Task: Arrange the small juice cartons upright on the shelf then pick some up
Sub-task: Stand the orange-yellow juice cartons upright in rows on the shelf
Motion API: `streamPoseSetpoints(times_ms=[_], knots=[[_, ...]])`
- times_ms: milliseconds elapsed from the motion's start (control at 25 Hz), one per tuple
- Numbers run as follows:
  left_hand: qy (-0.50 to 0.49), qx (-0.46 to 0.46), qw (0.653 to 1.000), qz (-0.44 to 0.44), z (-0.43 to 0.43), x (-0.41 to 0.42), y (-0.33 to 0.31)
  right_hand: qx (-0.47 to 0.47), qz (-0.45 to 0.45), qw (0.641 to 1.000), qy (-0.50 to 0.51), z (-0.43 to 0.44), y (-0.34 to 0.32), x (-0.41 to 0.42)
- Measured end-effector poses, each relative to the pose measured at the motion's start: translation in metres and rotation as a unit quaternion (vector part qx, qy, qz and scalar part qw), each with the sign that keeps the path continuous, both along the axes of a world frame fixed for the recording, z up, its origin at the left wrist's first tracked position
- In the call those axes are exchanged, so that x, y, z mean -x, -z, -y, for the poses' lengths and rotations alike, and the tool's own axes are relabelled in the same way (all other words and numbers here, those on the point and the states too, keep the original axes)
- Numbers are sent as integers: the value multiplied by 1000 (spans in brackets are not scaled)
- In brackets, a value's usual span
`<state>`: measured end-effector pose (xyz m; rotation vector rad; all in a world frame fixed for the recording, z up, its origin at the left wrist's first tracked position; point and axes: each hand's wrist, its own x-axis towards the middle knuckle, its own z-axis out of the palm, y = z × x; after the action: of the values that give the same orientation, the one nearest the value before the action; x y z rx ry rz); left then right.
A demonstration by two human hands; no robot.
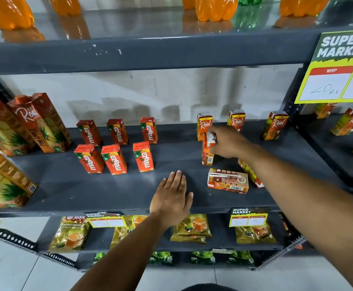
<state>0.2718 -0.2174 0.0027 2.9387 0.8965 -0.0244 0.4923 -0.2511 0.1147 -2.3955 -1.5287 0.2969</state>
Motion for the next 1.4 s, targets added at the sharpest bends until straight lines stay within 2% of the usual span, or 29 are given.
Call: streamPoseSetpoints(times_ms=[40, 120, 200, 240, 320, 520, 680, 840, 920, 960, 1080, 1160, 1280, 1400], knots=[[0, 2, 1000, -1, 0, 0, 0, 53, 33, 996, -65, -2, -8, -2], [-1, 5, 1000, -5, 0, 0, 0, 112, 107, 979, -132, -5, -18, -5], [-1, 4, 1000, -6, 0, 0, 0, 115, 183, 959, -182, -5, -28, -7], [-1, 3, 1000, -7, -1, -1, 1, 105, 262, 930, -234, -8, -27, -10], [-1, 1, 1000, -6, -1, 0, 1, 115, 345, 886, -288, -10, -22, -9], [0, 2, 1000, -7, -1, 0, 1, 100, 333, 892, -289, -9, -24, -4], [-7, 1, 1000, -7, -2, 2, 3, 102, 375, 875, -287, -9, -19, -6], [7, -2, 1000, -2, -1, -4, 5, 89, 280, 939, -177, 8, -20, -23], [4, -3, 1000, 0, 0, -4, 4, 76, 221, 969, -76, 17, -22, -40], [2, -3, 1000, 1, -1, -4, 4, 108, 178, 978, -20, 22, -22, -46], [-2, -7, 1000, 2, -3, 0, 5, 238, 51, 964, 106, 44, -9, -51], [-1, -9, 1000, 3, -3, -1, 5, 251, 11, 955, 158, 58, 7, -48], [-3, -1, 1000, 3, -1, -2, 5, 175, -6, 963, 205, 62, 25, -49], [-4, -1, 1000, 7, -1, -1, 5, -16, -48, 968, 248, 65, 31, -53]])
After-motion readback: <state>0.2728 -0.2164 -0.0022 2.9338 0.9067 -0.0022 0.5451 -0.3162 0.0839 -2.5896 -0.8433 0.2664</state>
